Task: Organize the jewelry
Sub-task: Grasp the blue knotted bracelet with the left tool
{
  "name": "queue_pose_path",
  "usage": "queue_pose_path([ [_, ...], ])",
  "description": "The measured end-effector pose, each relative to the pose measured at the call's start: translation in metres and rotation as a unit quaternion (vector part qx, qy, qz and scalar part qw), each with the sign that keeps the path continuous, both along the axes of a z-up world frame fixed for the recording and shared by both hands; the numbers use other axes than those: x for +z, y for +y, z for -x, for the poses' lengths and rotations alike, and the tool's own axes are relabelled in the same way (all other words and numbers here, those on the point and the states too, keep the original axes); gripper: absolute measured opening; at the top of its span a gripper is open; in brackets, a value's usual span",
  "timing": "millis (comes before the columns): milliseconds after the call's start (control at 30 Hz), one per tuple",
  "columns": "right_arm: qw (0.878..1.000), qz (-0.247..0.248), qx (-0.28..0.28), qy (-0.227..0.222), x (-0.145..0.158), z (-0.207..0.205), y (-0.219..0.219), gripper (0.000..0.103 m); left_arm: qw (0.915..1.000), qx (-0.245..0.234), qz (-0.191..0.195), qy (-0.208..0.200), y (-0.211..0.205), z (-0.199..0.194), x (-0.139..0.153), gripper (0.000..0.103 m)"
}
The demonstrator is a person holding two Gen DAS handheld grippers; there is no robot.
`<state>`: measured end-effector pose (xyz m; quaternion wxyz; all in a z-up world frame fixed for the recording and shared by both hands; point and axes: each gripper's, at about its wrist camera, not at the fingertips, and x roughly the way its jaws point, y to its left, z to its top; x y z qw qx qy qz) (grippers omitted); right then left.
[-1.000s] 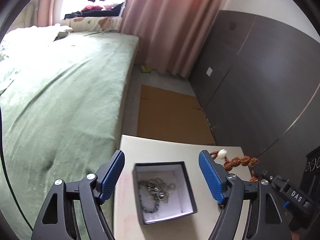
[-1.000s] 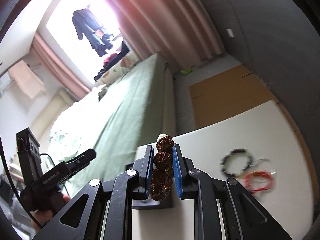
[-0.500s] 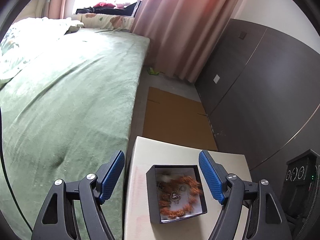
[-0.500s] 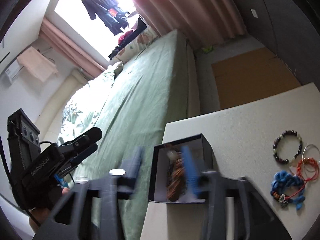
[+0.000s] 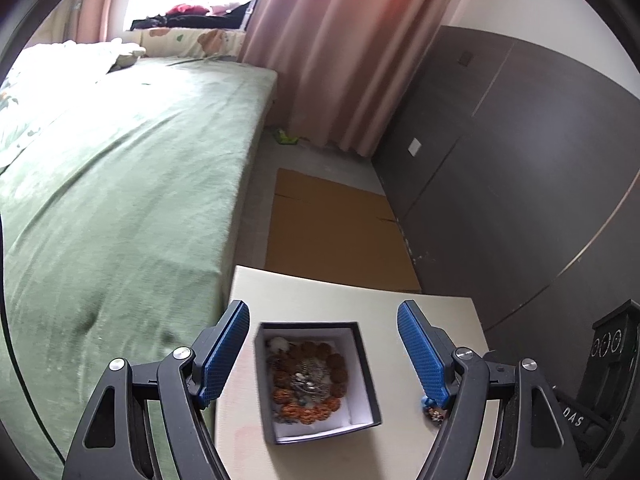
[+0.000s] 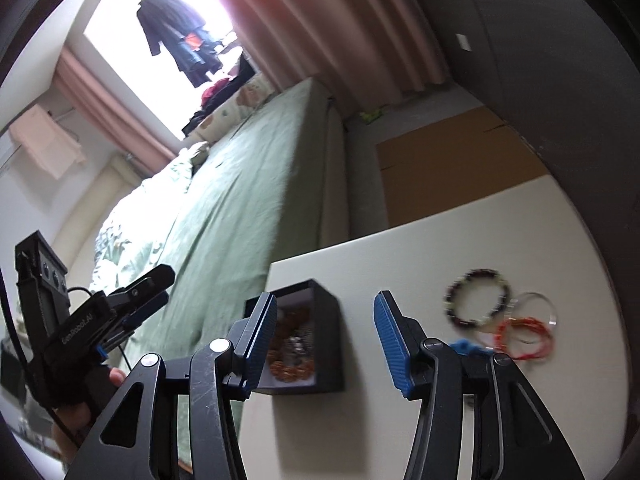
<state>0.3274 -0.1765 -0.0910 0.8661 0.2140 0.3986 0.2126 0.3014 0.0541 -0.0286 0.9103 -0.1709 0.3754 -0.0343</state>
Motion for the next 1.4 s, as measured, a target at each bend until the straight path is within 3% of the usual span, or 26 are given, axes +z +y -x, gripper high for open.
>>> queue_pose_path([
  [100,1.000,0.005,-0.017,0.010,0.000,0.003,-0.021,0.052,0.9999,-0.011,-0.005,0.003,-0.016,-0.003,-0.002,0.077],
  [233,0.998,0.015,-0.045,0.027,-0.004,0.006,-0.048,0.068,0.9995,-0.031,-0.005,0.006,-0.039,-0.006,-0.004,0.077],
  [567,0.991,0.017,-0.100,0.086,-0.026,0.010,-0.112,0.068,0.9950,-0.089,-0.036,0.027,-0.112,-0.015,-0.022,0.077],
  [700,0.989,0.015,-0.110,0.097,-0.030,0.011,-0.129,0.068,0.9896,-0.121,-0.063,0.045,-0.144,-0.018,-0.036,0.073],
  [933,0.986,0.016,-0.116,0.117,-0.043,0.011,-0.157,0.068,0.9756,-0.164,-0.115,0.091,-0.183,-0.020,-0.071,0.056],
  [1133,0.984,0.018,-0.125,0.128,-0.057,0.010,-0.176,0.068,0.9670,-0.176,-0.140,0.119,-0.203,-0.023,-0.094,0.050],
  [1400,0.981,0.021,-0.110,0.157,-0.078,0.000,-0.180,0.068,0.9558,-0.184,-0.166,0.158,-0.221,-0.031,-0.124,0.050],
])
